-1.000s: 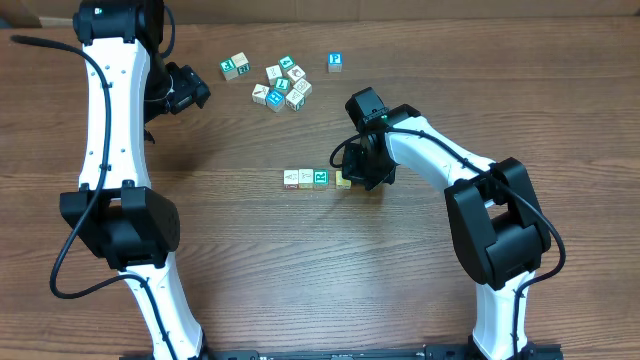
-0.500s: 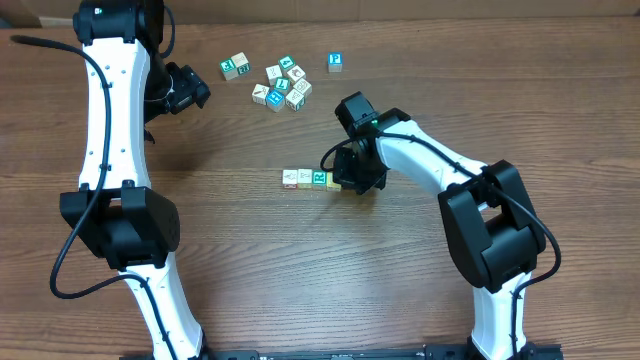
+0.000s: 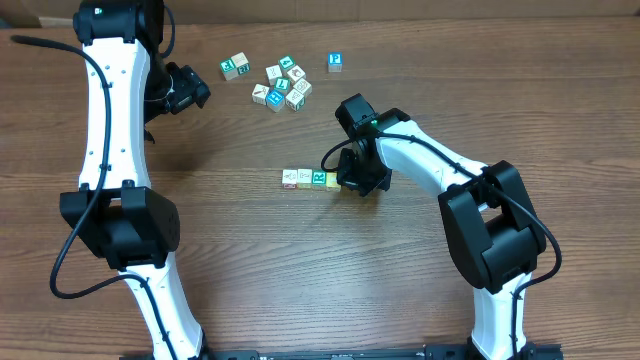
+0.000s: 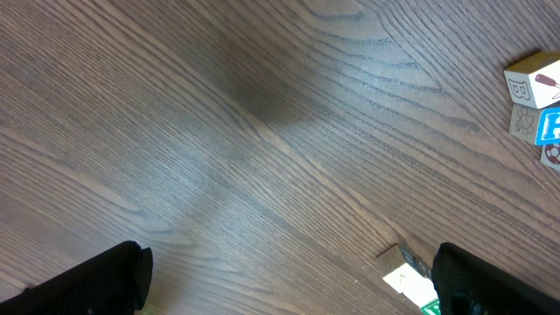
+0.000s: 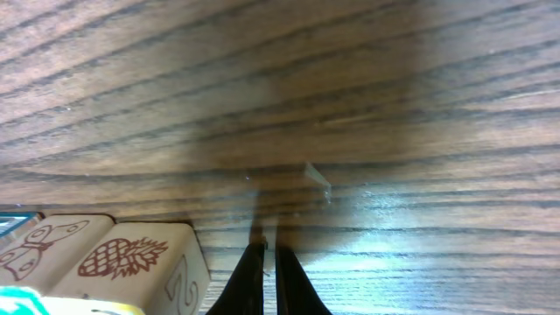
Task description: Form a horizontal line
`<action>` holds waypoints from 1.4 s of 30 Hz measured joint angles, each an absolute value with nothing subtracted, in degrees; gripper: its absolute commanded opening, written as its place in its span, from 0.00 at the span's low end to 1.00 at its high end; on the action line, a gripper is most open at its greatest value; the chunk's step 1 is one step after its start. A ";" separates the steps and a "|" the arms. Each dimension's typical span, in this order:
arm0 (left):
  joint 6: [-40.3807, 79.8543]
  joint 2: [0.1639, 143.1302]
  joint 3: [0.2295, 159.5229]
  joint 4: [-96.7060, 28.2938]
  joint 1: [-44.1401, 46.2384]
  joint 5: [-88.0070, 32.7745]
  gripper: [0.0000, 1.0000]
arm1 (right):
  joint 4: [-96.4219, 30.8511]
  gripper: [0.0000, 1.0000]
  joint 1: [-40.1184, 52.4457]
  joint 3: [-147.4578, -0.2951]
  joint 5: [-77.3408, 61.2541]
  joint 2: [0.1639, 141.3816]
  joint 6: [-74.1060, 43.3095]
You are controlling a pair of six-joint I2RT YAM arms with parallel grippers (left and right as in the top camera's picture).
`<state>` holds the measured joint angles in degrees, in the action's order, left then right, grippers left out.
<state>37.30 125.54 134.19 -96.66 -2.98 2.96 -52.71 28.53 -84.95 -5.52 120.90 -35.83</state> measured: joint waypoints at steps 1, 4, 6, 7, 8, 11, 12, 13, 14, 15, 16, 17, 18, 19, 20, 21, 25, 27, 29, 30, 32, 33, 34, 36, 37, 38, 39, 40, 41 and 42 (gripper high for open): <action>37.30 125.54 134.19 -96.66 -2.98 2.98 1.00 | -53.47 0.04 28.53 -84.95 -5.45 120.86 -35.83; 37.30 125.54 134.19 -96.66 -2.98 2.96 1.00 | -54.83 0.04 28.53 -84.95 -5.08 120.79 -35.83; 37.30 125.54 134.19 -96.66 -2.98 2.98 1.00 | -55.40 0.04 28.53 -84.95 -4.95 120.75 -35.86; 37.30 125.54 134.19 -96.66 -2.98 2.96 1.00 | -55.61 0.04 28.53 -84.95 -4.91 120.75 -35.86; 37.30 125.54 134.19 -96.66 -2.98 2.98 1.00 | -55.90 0.04 28.53 -84.95 -4.89 120.73 -35.83; 37.30 125.54 134.19 -96.66 -2.98 2.96 0.99 | -56.95 0.04 28.53 -84.95 -4.86 120.70 -35.86; 37.30 125.54 134.19 -96.66 -2.98 2.96 1.00 | -57.06 0.04 28.53 -84.95 -4.86 120.70 -35.88; 37.30 125.54 134.19 -96.66 -2.98 2.96 1.00 | -57.32 0.04 28.53 -84.95 -4.84 120.70 -35.83; 37.30 125.54 134.19 -96.66 -2.98 2.98 0.99 | -57.58 0.04 28.53 -84.95 -4.86 120.70 -35.86; 37.30 125.54 134.19 -96.66 -2.98 2.98 1.00 | -57.76 0.04 28.53 -84.95 -4.84 120.70 -35.86; 37.30 125.54 134.19 -96.66 -2.98 2.98 1.00 | -57.93 0.04 28.53 -84.95 -4.86 120.70 -35.83; 37.30 125.54 134.19 -96.66 -2.98 2.96 1.00 | -58.08 0.04 28.53 -84.95 -4.86 120.70 -35.83; 37.30 125.54 134.19 -96.66 -2.98 2.98 1.00 | -58.28 0.04 28.53 -84.95 -4.86 120.70 -35.86; 37.30 125.54 134.19 -96.66 -2.98 2.98 1.00 | -58.46 0.04 28.56 -84.95 -4.84 120.70 -35.81; 37.30 125.54 134.19 -96.66 -2.98 2.98 1.00 | -58.61 0.04 28.53 -84.95 -4.86 120.70 -35.81; 37.30 125.54 134.19 -96.66 -2.98 2.98 1.00 | -58.72 0.04 28.53 -84.95 -4.84 120.70 -35.83; 37.30 125.54 134.19 -96.66 -2.98 2.98 1.00 | -59.16 0.04 28.56 -84.95 -4.86 120.70 -35.83; 37.30 125.54 134.19 -96.66 -2.98 2.98 1.00 | -60.10 0.04 28.69 -84.95 -4.84 120.70 -35.81; 37.30 125.54 134.19 -96.66 -2.98 2.98 1.00 | -60.10 0.04 28.91 -84.95 -4.67 120.70 -35.83; 37.28 125.54 134.19 -96.66 -2.98 2.96 1.00 | -60.12 0.04 29.15 -84.95 -4.45 120.70 -35.81; 37.30 125.54 134.19 -96.66 -2.98 2.96 1.00 | -60.12 0.04 29.98 -84.95 -4.23 120.68 -35.83; 37.30 125.54 134.19 -96.66 -2.98 2.98 1.00 | -60.12 0.04 30.48 -84.95 -4.21 120.64 -35.83; 37.30 125.54 134.19 -96.66 -2.98 2.96 1.00 | -60.12 0.04 30.94 -84.95 -4.14 120.64 -35.83; 37.30 125.54 134.19 -96.66 -2.98 2.96 1.00 | -60.07 0.04 32.25 -84.95 -4.10 120.64 -36.10; 37.30 125.54 134.19 -96.66 -2.98 2.96 0.99 | -60.07 0.04 32.93 -84.95 -4.05 120.64 -36.34; 37.30 125.54 134.19 -96.66 -2.98 2.96 1.00 | -60.10 0.04 33.50 -84.95 -4.08 120.64 -36.77; 37.30 125.54 134.19 -96.66 -2.98 2.96 0.99 | -60.10 0.04 34.17 -84.95 -4.08 120.64 -37.34; 37.30 125.54 134.19 -96.66 -2.98 2.96 1.00 | -60.12 0.04 34.61 -84.95 -4.05 120.64 -37.60; 37.30 125.54 134.19 -96.66 -2.98 2.96 1.00 | -60.12 0.04 35.09 -84.95 -4.08 120.64 -38.19; 37.30 125.54 134.19 -96.66 -2.98 2.96 0.99 | -60.10 0.04 35.40 -84.95 -4.05 120.64 -38.57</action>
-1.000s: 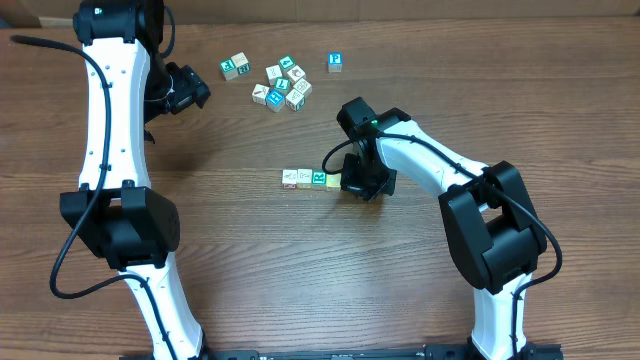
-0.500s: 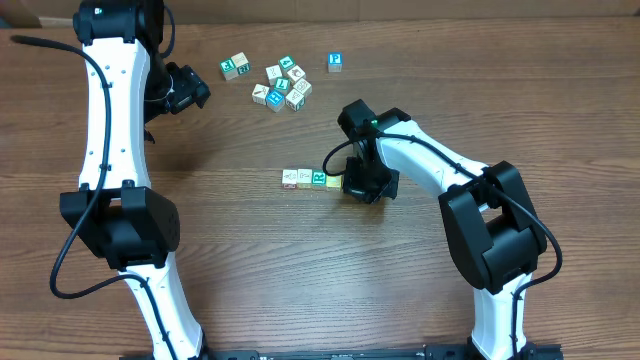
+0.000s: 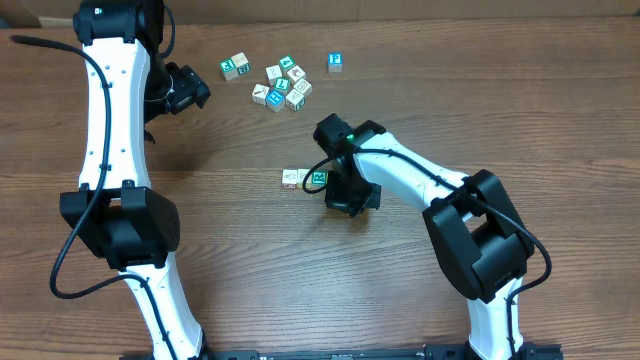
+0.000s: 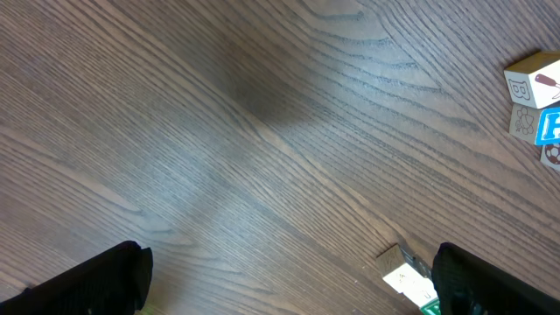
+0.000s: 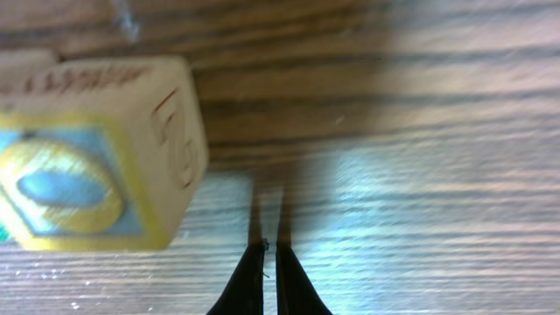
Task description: Form a horizontal line
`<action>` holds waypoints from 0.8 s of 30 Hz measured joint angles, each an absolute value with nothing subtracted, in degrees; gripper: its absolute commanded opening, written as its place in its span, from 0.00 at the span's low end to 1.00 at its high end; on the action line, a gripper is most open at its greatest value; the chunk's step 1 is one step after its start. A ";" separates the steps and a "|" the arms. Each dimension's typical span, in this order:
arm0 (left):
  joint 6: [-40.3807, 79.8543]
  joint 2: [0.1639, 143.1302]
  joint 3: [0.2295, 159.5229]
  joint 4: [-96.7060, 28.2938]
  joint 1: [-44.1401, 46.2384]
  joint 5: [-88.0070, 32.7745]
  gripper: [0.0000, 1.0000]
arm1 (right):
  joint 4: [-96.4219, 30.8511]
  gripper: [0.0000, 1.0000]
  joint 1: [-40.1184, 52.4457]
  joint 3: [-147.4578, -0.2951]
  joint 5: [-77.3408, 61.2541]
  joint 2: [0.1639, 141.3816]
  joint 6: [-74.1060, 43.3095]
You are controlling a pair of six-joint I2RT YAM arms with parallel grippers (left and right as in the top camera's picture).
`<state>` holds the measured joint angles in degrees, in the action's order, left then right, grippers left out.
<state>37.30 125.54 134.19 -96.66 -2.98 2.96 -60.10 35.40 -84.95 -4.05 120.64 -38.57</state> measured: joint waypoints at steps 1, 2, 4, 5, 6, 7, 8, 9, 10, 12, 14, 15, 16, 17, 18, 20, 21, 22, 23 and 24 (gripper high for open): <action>37.30 125.54 134.19 -96.66 -2.98 2.96 1.00 | -60.01 0.04 35.68 -84.95 -4.08 120.64 -38.87; 37.30 125.54 134.19 -96.66 -2.98 2.96 1.00 | -59.81 0.04 35.79 -84.95 -4.05 120.64 -39.20; 37.30 125.54 134.19 -96.66 -2.98 2.98 1.00 | -58.96 0.04 35.83 -84.95 -4.08 120.62 -39.46; 37.30 125.54 134.19 -96.66 -2.98 2.96 1.00 | -58.39 0.04 35.83 -84.95 -4.05 120.62 -39.64; 37.30 125.54 134.19 -96.66 -2.98 2.96 1.00 | -57.78 0.04 35.83 -84.95 -4.08 120.62 -39.75; 37.30 125.54 134.19 -96.66 -2.98 2.98 1.00 | -57.43 0.04 35.83 -84.95 -4.05 120.62 -39.83; 37.30 125.54 134.19 -96.66 -2.98 2.98 1.00 | -57.19 0.04 35.83 -84.95 -4.05 120.62 -39.94; 37.30 125.54 134.19 -96.66 -2.98 2.96 1.00 | -56.93 0.04 35.83 -84.95 -4.05 120.62 -40.07; 37.30 125.54 134.19 -96.66 -2.98 2.96 1.00 | -56.84 0.04 35.83 -84.95 -4.03 120.62 -40.10; 37.30 125.54 134.19 -96.66 -2.98 2.96 1.00 | -56.62 0.04 35.83 -84.95 -4.08 120.62 -40.27; 37.30 125.54 134.19 -96.66 -2.98 2.98 1.00 | -56.36 0.04 35.83 -84.95 -4.05 120.62 -40.29; 37.30 125.54 134.19 -96.66 -2.98 2.96 1.00 | -56.14 0.04 35.83 -84.95 -4.08 120.62 -40.32; 37.30 125.54 134.19 -96.66 -2.98 2.98 0.99 | -55.81 0.04 35.83 -84.95 -4.05 120.62 -40.29; 37.30 125.54 134.19 -96.66 -2.98 2.96 1.00 | -55.37 0.04 35.83 -84.95 -4.05 120.62 -40.32; 37.30 125.54 134.19 -96.66 -2.98 2.98 0.99 | -54.98 0.04 35.83 -84.95 -4.05 120.62 -40.34; 37.30 125.54 134.19 -96.66 -2.98 2.98 1.00 | -54.59 0.04 35.83 -84.95 -4.03 120.62 -40.29; 37.30 125.54 134.19 -96.66 -2.98 2.98 1.00 | -54.52 0.04 35.83 -84.95 -4.05 120.62 -40.32; 37.30 125.54 134.19 -96.66 -2.98 2.96 1.00 | -54.48 0.04 35.83 -84.95 -4.08 120.62 -40.32; 37.30 125.54 134.19 -96.66 -2.98 2.98 1.00 | -54.43 0.04 35.83 -84.95 -4.03 120.62 -40.34; 37.30 125.54 134.19 -96.66 -2.98 2.98 1.00 | -54.37 0.04 35.83 -84.95 -4.05 120.62 -40.32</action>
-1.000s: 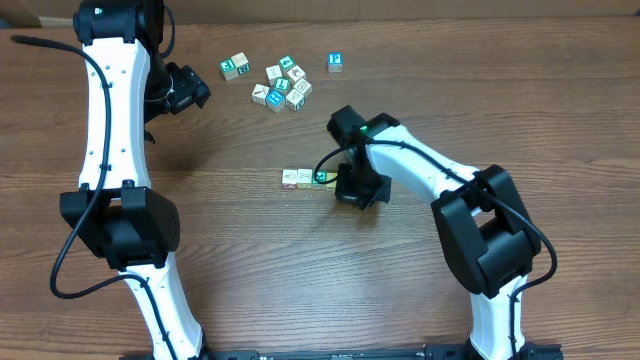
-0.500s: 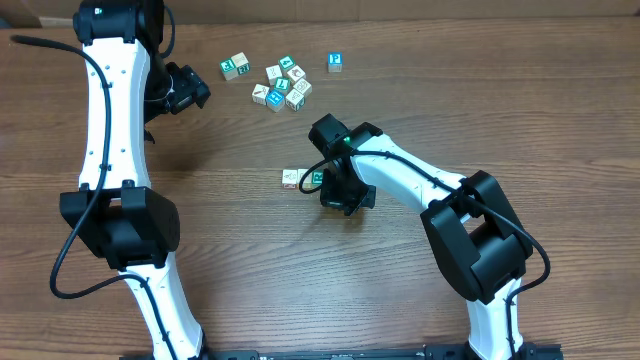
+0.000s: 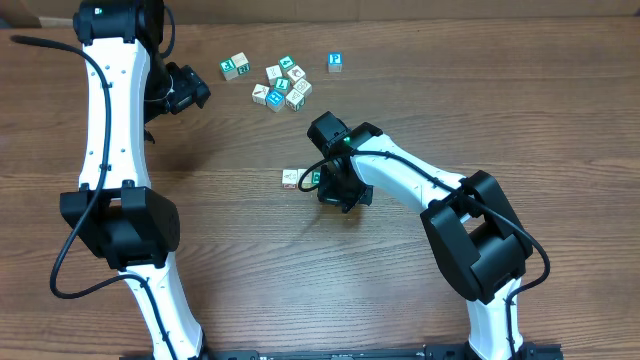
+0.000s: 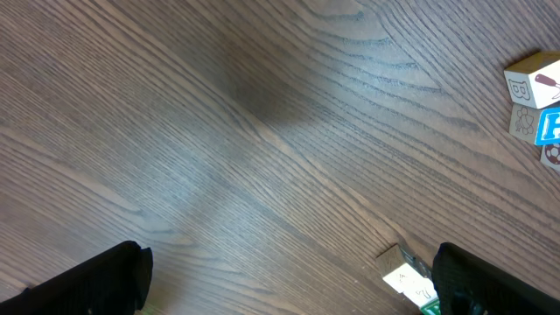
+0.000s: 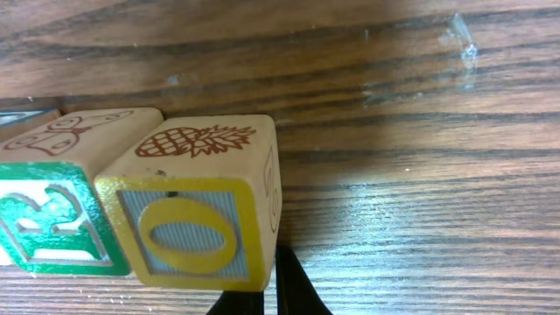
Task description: Form a horizontal line
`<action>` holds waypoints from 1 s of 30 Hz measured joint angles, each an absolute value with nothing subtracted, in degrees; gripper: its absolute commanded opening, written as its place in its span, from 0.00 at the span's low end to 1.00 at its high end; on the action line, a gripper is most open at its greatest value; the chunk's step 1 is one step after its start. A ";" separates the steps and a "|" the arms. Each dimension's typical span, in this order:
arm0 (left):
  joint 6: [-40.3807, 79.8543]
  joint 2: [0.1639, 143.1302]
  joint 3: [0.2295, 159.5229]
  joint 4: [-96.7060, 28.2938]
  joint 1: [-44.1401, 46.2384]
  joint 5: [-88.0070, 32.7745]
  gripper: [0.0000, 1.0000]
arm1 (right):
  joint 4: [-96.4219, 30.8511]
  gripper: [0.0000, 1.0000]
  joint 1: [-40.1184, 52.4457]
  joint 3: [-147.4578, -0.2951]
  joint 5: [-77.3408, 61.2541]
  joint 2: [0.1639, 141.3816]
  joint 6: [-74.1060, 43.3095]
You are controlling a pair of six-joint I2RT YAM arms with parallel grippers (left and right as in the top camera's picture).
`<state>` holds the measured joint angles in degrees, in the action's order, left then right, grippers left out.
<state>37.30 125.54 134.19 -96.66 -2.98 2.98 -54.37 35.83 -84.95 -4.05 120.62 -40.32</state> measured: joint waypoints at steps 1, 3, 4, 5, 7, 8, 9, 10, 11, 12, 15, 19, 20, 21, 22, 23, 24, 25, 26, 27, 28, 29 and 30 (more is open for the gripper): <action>37.30 125.54 134.19 -96.66 -2.98 2.98 1.00 | -54.19 0.04 35.83 -84.95 -4.05 120.62 -40.34; 37.30 125.54 134.19 -96.66 -2.98 2.98 1.00 | -53.87 0.04 35.83 -84.95 -4.05 120.62 -40.32; 37.30 125.54 134.19 -96.66 -2.98 2.98 1.00 | -53.69 0.04 35.83 -84.95 -4.05 120.62 -40.32; 37.30 125.54 134.19 -96.66 -2.98 2.96 0.99 | -53.54 0.04 35.83 -84.93 -4.03 120.62 -40.32; 37.30 125.54 134.19 -96.66 -2.98 2.98 1.00 | -53.19 0.04 35.83 -84.93 -4.05 120.62 -40.34; 37.30 125.54 134.19 -96.66 -2.98 2.98 1.00 | -52.99 0.04 35.83 -84.93 -4.05 120.62 -40.34; 37.30 125.54 134.19 -96.66 -2.98 2.98 1.00 | -52.84 0.04 35.83 -84.93 -4.08 120.62 -40.32; 37.30 125.54 134.19 -96.66 -2.98 2.96 0.99 | -52.66 0.04 35.83 -84.93 -4.05 120.62 -40.34; 37.30 125.54 134.19 -96.66 -2.98 2.96 1.00 | -52.53 0.04 35.83 -84.93 -4.05 120.62 -40.34; 37.30 125.54 134.19 -96.66 -2.98 2.96 1.00 | -52.53 0.04 35.83 -84.93 -4.05 120.62 -40.34; 37.30 125.54 134.19 -96.66 -2.98 2.96 1.00 | -53.15 0.04 35.83 -84.95 -4.05 120.62 -40.32; 37.30 125.54 134.19 -96.66 -2.98 2.98 1.00 | -56.45 0.04 35.83 -84.93 -3.90 120.62 -40.32; 37.30 125.54 134.19 -96.66 -2.98 2.98 0.99 | -57.25 0.04 35.81 -84.93 -3.68 120.62 -40.32; 37.30 125.54 134.19 -96.66 -2.98 2.96 1.00 | -58.13 0.04 35.81 -84.93 -3.31 120.60 -40.32; 37.30 125.54 134.19 -96.66 -2.98 2.98 0.99 | -58.92 0.04 35.75 -84.93 -2.61 120.60 -40.32; 37.30 125.54 134.19 -96.66 -2.98 2.96 1.00 | -59.40 0.04 35.64 -84.93 -1.93 120.53 -40.32; 37.30 125.54 134.19 -96.66 -2.98 2.96 1.00 | -59.75 0.04 35.44 -84.93 -1.17 120.49 -40.32; 37.28 125.54 134.19 -96.66 -2.98 2.96 1.00 | -59.92 0.04 35.03 -84.93 -0.47 120.49 -40.32; 37.30 125.54 134.19 -96.66 -2.98 2.96 1.00 | -59.77 0.04 34.50 -84.93 0.16 120.49 -40.29; 37.30 125.54 134.19 -96.66 -2.98 2.96 0.99 | -59.55 0.04 33.76 -84.93 0.78 120.49 -40.27; 37.30 125.54 134.19 -96.66 -2.98 2.96 0.99 | -59.22 0.04 32.97 -84.93 1.39 120.46 -40.25; 37.30 125.54 134.19 -96.66 -2.98 2.98 1.00 | -58.61 0.04 32.10 -84.93 2.15 120.42 -40.27; 37.30 125.54 134.19 -96.66 -2.98 2.98 1.00 | -58.06 0.07 31.33 -84.93 2.74 120.42 -40.16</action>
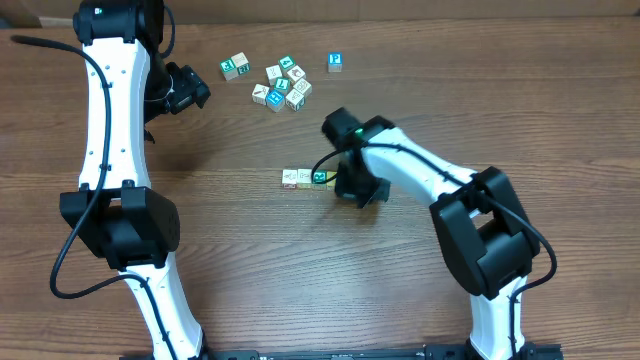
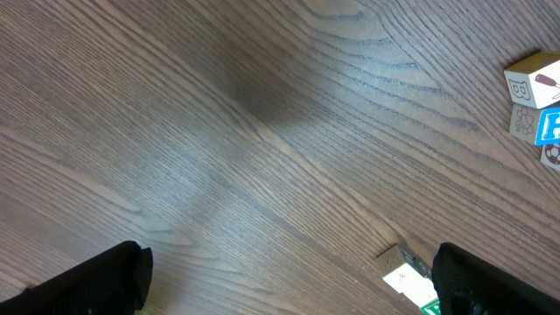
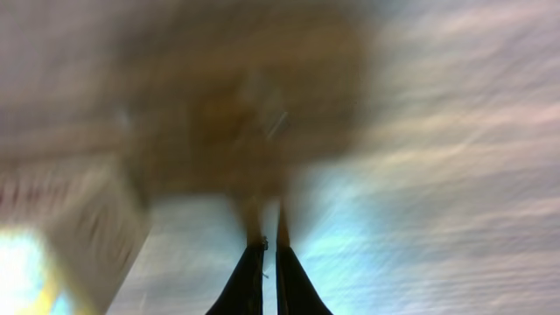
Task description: Form a horizontal line
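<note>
A short row of lettered wooden blocks (image 1: pixel 304 178) lies left to right at the table's middle. Its right end is hidden under my right gripper (image 1: pixel 352 188). That gripper is low over the wood with its fingers pressed together and nothing between them (image 3: pixel 269 252). The right wrist view is smeared by motion, with one pale block (image 3: pixel 83 232) to the gripper's left. My left gripper (image 1: pixel 193 95) hangs at the back left, its fingers (image 2: pixel 83 280) wide apart over bare wood. A white and green block (image 2: pixel 404 278) lies by its right finger.
A loose cluster of several blocks (image 1: pixel 282 84) lies at the back centre, with a single blue block (image 1: pixel 335 62) to its right and a green-lettered one (image 1: pixel 235 67) to its left. Two of these blocks (image 2: pixel 534 92) show at the right edge of the left wrist view.
My right gripper, still shut, has shifted right, from over the row's right part to just past its right end. A third block shows again. The left arm has not moved.
At first my shut right gripper stood at the right end of a row of several blocks, the yellow one last. Then it was further left, over the row's right end, covering blocks. Now it is back at the right end. The left gripper stayed open and still.
</note>
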`<action>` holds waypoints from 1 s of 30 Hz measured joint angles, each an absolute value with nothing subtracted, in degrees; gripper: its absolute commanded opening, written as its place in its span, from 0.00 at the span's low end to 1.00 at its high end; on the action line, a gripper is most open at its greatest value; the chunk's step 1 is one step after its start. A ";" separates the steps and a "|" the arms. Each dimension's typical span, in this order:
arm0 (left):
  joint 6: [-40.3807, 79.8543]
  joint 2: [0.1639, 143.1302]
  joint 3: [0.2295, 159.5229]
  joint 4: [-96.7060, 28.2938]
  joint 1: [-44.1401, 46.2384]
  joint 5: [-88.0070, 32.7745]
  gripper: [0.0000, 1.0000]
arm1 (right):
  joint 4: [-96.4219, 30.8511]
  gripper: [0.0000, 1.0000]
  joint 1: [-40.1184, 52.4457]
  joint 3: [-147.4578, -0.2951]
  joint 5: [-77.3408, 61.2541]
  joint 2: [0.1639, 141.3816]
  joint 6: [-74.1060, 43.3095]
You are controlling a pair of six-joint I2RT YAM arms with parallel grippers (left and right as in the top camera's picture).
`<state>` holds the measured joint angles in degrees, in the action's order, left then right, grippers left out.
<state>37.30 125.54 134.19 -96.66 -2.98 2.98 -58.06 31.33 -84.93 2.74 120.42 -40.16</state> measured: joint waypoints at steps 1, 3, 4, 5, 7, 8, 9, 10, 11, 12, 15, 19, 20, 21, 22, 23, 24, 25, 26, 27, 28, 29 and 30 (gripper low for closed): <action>37.30 125.54 134.19 -96.66 -2.98 2.96 1.00 | -57.21 0.22 30.37 -84.93 3.55 120.40 -39.70; 37.30 125.54 134.19 -96.66 -2.98 2.98 1.00 | -55.37 0.52 28.27 -84.93 5.04 120.40 -38.22; 37.30 125.54 134.19 -96.66 -2.98 2.98 1.00 | -55.02 0.57 27.64 -84.93 5.43 120.40 -37.39; 37.30 125.54 134.19 -96.66 -2.98 2.96 0.99 | -54.61 0.74 26.92 -84.93 5.78 120.40 -36.18; 37.30 125.54 134.19 -96.66 -2.98 2.98 0.99 | -54.57 1.00 25.78 -84.93 6.31 120.38 -35.00; 37.30 125.54 134.19 -96.66 -2.98 2.96 1.00 | -54.74 1.00 25.32 -84.93 6.50 120.31 -34.63; 37.30 125.54 134.19 -96.66 -2.98 2.98 0.99 | -54.78 1.00 24.86 -84.93 6.68 120.27 -33.95; 37.30 125.54 134.19 -96.66 -2.98 2.98 1.00 | -54.70 1.00 24.56 -84.93 6.68 120.27 -33.78; 37.30 125.54 134.19 -96.66 -2.98 2.98 0.99 | -54.54 1.00 24.45 -84.93 6.68 120.27 -33.58; 37.30 125.54 134.19 -96.66 -2.98 2.96 0.99 | -54.43 1.00 24.43 -84.93 6.72 120.27 -33.36; 37.30 125.54 134.19 -96.66 -2.98 2.96 1.00 | -54.35 1.00 24.43 -84.93 6.85 120.27 -32.99; 37.30 125.54 134.19 -96.66 -2.98 2.96 1.00 | -54.24 1.00 24.40 -84.93 6.87 120.27 -32.93; 37.30 125.54 134.19 -96.66 -2.98 2.98 1.00 | -54.17 1.00 24.43 -84.93 6.85 120.27 -32.91; 37.30 125.54 134.19 -96.66 -2.98 2.98 1.00 | -54.22 1.00 24.40 -84.93 6.85 120.27 -32.91; 37.30 125.54 134.19 -96.66 -2.98 2.98 1.00 | -54.17 1.00 24.43 -84.93 6.83 120.27 -32.80; 37.30 125.54 134.19 -96.66 -2.98 2.96 0.99 | -54.17 1.00 24.40 -84.93 6.87 120.27 -32.80; 37.30 125.54 134.19 -96.66 -2.98 2.96 1.00 | -54.22 1.00 24.43 -84.93 6.87 120.27 -32.77; 37.30 125.54 134.19 -96.66 -2.98 2.98 0.99 | -54.19 1.00 24.43 -84.93 6.85 120.27 -32.77; 37.30 125.54 134.19 -96.66 -2.98 2.98 0.99 | -54.17 1.00 24.43 -84.93 6.85 120.27 -32.77; 37.30 125.54 134.19 -96.66 -2.98 2.98 1.00 | -54.17 1.00 24.40 -84.93 6.87 120.27 -32.77; 37.30 125.54 134.19 -96.66 -2.98 2.96 0.99 | -54.19 1.00 24.40 -84.93 6.87 120.27 -32.77; 37.30 125.54 134.19 -96.66 -2.98 2.98 1.00 | -54.17 1.00 24.40 -84.93 6.87 120.27 -32.75; 37.30 125.54 134.19 -96.66 -2.98 2.96 1.00 | -54.19 1.00 24.40 -84.93 6.87 120.27 -32.80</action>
<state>37.30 125.54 134.19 -96.66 -2.98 2.96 -54.19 24.40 -84.93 6.87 120.27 -32.80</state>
